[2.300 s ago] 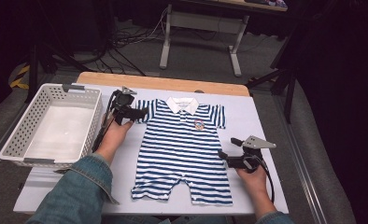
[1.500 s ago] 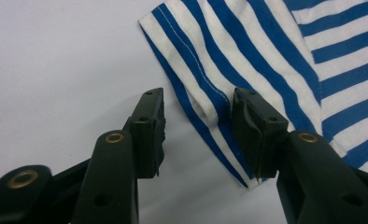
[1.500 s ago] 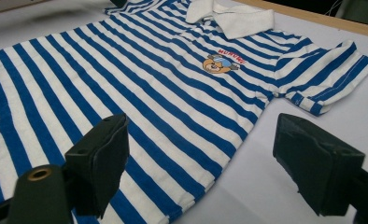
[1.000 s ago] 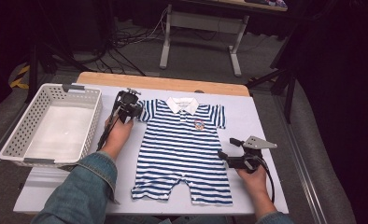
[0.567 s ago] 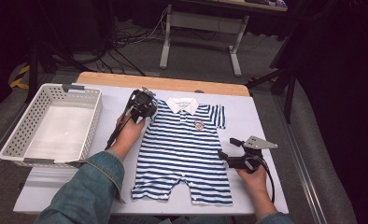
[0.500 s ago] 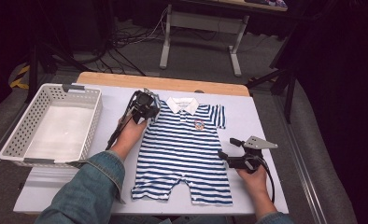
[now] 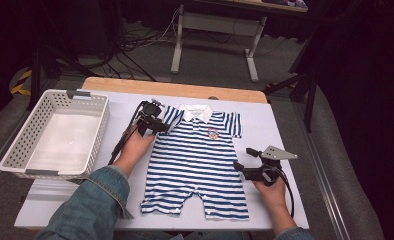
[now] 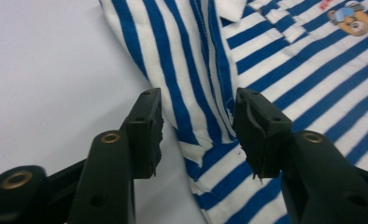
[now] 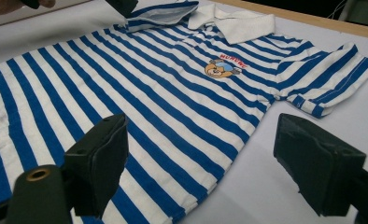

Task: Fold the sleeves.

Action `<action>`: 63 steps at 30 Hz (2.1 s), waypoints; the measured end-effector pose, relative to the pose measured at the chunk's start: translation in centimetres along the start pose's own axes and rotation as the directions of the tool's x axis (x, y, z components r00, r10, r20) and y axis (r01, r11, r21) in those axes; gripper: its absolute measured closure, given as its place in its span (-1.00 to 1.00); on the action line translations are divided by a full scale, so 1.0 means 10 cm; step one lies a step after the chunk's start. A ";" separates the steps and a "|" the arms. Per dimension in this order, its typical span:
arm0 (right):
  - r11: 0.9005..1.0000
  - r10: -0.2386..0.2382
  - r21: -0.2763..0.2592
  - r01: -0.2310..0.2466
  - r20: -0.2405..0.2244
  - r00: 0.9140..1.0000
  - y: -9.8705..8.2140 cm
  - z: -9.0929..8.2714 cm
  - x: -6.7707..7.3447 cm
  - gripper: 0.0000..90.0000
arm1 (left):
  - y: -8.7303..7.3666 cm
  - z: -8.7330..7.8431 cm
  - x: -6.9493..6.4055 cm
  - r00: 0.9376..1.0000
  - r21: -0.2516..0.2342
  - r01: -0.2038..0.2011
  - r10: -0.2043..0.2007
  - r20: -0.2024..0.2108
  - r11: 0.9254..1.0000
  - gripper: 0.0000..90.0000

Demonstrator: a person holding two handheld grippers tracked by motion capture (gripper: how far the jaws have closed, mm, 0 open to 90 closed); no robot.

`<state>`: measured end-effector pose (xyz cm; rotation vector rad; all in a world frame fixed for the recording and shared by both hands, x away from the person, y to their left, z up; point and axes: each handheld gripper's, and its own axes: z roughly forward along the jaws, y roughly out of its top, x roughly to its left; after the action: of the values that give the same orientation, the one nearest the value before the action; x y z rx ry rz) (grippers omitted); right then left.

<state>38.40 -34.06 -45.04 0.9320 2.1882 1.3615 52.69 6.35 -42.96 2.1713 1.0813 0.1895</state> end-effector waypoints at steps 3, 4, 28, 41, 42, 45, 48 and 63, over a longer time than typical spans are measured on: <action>1.000 0.001 0.001 -0.001 -0.002 1.000 0.00 0.00 0.00 -0.59 | -0.02 -0.07 -0.03 1.000 -0.022 -0.002 0.002 -0.002 1.000 0.09; 1.000 0.000 0.001 0.000 -0.002 1.000 0.00 0.00 0.00 -0.59 | -0.03 -0.08 -0.03 1.000 -0.028 -0.003 0.003 -0.008 1.000 0.09; 0.997 0.070 0.017 -0.070 0.027 0.997 0.02 -0.01 -0.07 -0.40 | -0.06 -0.01 0.07 0.996 -0.021 0.083 -0.082 0.018 0.996 0.36; 0.984 0.132 0.098 -0.148 0.152 0.979 0.47 0.12 -0.44 0.07 | -0.30 -0.39 -0.09 0.997 -0.124 0.023 -0.014 0.075 0.992 -0.06; 0.982 0.133 0.110 -0.153 0.170 0.976 0.50 0.16 -0.47 0.09 | -0.31 -0.41 -0.11 0.997 -0.128 0.020 -0.010 0.078 0.992 -0.06; 0.983 0.104 0.126 -0.134 0.217 0.971 0.54 0.29 -0.55 0.19 | -0.43 -0.52 -0.20 0.997 -0.164 0.016 -0.003 0.076 0.986 -0.09; 0.980 0.097 0.146 -0.135 0.244 0.965 0.53 0.36 -0.59 0.32 | -0.51 -0.55 -0.25 0.996 -0.173 0.011 0.005 0.094 0.985 -0.08; 0.965 0.104 0.198 -0.174 0.323 0.941 0.70 0.55 -0.76 0.28 | -0.71 -0.80 -0.37 0.994 -0.241 -0.047 0.069 0.085 0.969 -0.17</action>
<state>49.45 -33.90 -41.32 1.3108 2.0893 0.9563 42.40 10.64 -40.85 1.9767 0.8945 0.2309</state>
